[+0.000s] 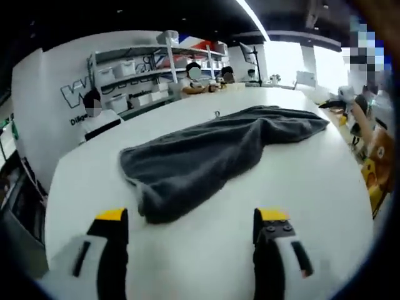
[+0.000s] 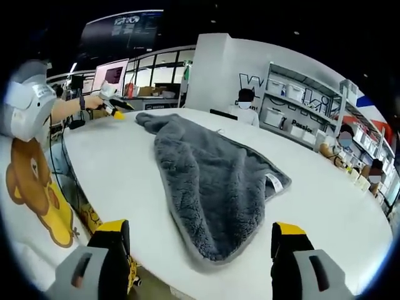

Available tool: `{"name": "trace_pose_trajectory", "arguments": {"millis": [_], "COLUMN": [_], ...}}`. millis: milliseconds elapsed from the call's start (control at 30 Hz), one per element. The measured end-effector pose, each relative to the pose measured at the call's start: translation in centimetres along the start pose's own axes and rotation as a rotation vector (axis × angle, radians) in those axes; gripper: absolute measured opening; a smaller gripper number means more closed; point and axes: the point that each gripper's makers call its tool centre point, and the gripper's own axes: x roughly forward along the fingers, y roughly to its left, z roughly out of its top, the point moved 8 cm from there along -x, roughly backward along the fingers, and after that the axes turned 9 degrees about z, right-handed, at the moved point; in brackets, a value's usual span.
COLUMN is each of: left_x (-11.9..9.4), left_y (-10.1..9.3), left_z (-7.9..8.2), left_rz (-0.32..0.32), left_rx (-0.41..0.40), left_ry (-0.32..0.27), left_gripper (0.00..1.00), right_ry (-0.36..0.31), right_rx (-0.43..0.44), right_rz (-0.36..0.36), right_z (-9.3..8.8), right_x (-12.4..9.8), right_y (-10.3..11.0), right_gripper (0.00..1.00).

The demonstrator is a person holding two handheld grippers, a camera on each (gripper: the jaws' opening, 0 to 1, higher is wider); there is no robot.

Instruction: Fold the towel on the table until its edges align and the towel forms a compact rectangular stack.

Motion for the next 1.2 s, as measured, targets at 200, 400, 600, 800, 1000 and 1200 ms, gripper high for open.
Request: {"name": "trace_pose_trajectory", "arguments": {"millis": [200,400,600,800,1000,1200], "left_x": [2.4,4.0,4.5,4.4,5.1,4.9], "left_y": [2.0,2.7,2.9,2.8,2.5,2.5], "left_z": [-0.5,-0.5,-0.6,-1.1,-1.4,-0.4], "left_rz": [0.015,-0.005,-0.028,-0.041,-0.030,-0.036], "left_rx": [-0.004,-0.043,-0.032,-0.031,-0.017,-0.048], "left_ry": [0.028,-0.019,-0.027,-0.016,0.000,-0.050], "left_gripper": [0.68,0.51,0.50,0.48,0.31,0.17], "right_ry": [0.006,-0.003,-0.001,0.002,0.002,0.001], "right_rx": [0.003,0.002,0.003,0.006,0.003,0.004], "right_rz": [-0.002,-0.011,-0.018,-0.014,-0.005,-0.012], "right_z": [-0.1,0.2,0.2,0.2,0.3,0.1], "right_x": [-0.1,-0.6,-0.9,-0.5,-0.2,-0.6], "right_y": [0.1,0.2,0.3,0.3,0.4,0.3], "right_gripper": [0.98,0.98,0.97,0.97,0.96,0.95]}}
